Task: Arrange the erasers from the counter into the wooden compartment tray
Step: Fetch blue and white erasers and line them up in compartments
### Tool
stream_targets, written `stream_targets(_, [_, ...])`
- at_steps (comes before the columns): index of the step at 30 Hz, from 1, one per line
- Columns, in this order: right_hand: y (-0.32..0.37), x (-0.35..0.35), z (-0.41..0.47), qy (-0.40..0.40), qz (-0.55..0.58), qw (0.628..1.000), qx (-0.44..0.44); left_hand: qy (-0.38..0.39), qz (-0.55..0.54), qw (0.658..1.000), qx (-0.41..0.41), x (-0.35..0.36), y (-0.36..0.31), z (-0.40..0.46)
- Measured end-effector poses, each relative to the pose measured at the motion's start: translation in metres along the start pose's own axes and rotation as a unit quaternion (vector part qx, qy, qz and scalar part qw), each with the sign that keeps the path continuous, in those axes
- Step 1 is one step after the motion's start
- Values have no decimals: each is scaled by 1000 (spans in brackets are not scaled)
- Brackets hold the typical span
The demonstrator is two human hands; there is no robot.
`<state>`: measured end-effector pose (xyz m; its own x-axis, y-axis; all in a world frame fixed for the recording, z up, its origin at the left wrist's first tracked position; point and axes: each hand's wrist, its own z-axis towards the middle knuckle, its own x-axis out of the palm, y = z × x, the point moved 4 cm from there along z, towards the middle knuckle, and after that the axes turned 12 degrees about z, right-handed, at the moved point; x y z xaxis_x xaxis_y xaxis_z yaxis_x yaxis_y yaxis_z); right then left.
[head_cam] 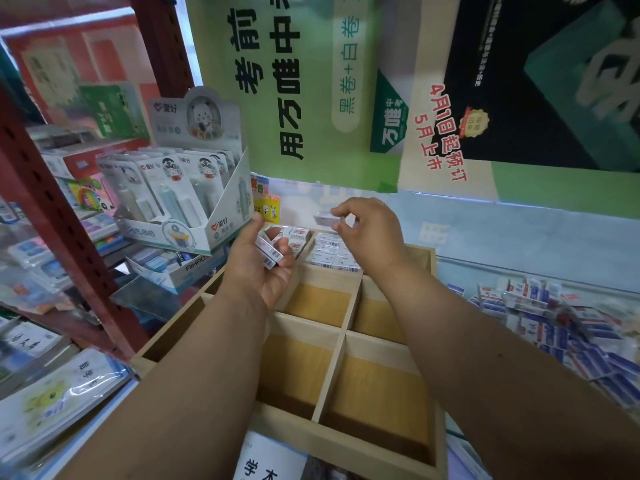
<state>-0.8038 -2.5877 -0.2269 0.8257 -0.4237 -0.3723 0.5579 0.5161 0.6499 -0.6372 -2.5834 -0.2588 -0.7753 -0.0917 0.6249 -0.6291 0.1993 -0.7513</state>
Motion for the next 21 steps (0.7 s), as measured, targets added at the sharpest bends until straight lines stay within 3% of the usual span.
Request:
stream_targets(8, [-17,25,0,180,-135,972,64,21,-37,999,-2,-3,0,1])
stream_targets(14, [-10,23,-4,184,-76,977,71,2,-37,999,3,-3,0,1])
stream_targets(21, [-22,32,4,196,-137,966,101,26,66,997,4,-2,-1,-2])
